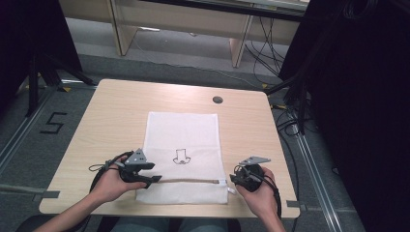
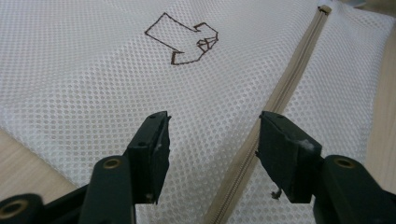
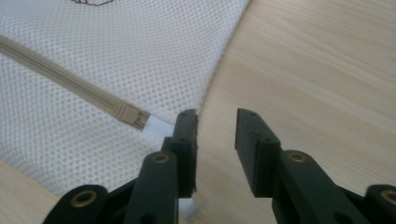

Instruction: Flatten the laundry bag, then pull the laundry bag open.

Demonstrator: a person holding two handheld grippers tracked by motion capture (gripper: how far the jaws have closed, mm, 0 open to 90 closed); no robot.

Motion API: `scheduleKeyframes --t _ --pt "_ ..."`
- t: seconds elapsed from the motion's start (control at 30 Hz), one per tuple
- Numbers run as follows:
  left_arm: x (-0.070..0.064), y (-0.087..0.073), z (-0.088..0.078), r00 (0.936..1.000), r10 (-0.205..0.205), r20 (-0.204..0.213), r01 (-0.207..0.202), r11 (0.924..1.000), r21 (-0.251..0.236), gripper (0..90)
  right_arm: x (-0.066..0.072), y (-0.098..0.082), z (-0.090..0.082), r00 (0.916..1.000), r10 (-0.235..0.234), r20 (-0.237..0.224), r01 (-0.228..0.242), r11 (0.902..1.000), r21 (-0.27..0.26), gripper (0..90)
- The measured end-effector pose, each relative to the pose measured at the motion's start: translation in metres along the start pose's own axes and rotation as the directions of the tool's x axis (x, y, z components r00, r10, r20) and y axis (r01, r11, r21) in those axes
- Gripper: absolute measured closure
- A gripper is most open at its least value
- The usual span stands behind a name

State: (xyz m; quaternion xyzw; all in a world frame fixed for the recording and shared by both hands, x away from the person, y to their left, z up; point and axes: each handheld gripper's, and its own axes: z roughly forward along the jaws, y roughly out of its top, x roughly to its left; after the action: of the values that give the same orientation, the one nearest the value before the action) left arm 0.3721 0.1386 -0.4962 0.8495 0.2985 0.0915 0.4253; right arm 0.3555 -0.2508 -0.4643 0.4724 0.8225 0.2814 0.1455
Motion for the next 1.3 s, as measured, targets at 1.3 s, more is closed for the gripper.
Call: scheduleKeyframes --t 1.3 --pt "-0.003 0.006 0.001 0.9996 0.028 -0.004 -0.028 0.9990 -0.034 44.8 0.014 0.012 0.023 0.9976 -0.005 -0.069 0.013 0.9934 0.114 90.0"
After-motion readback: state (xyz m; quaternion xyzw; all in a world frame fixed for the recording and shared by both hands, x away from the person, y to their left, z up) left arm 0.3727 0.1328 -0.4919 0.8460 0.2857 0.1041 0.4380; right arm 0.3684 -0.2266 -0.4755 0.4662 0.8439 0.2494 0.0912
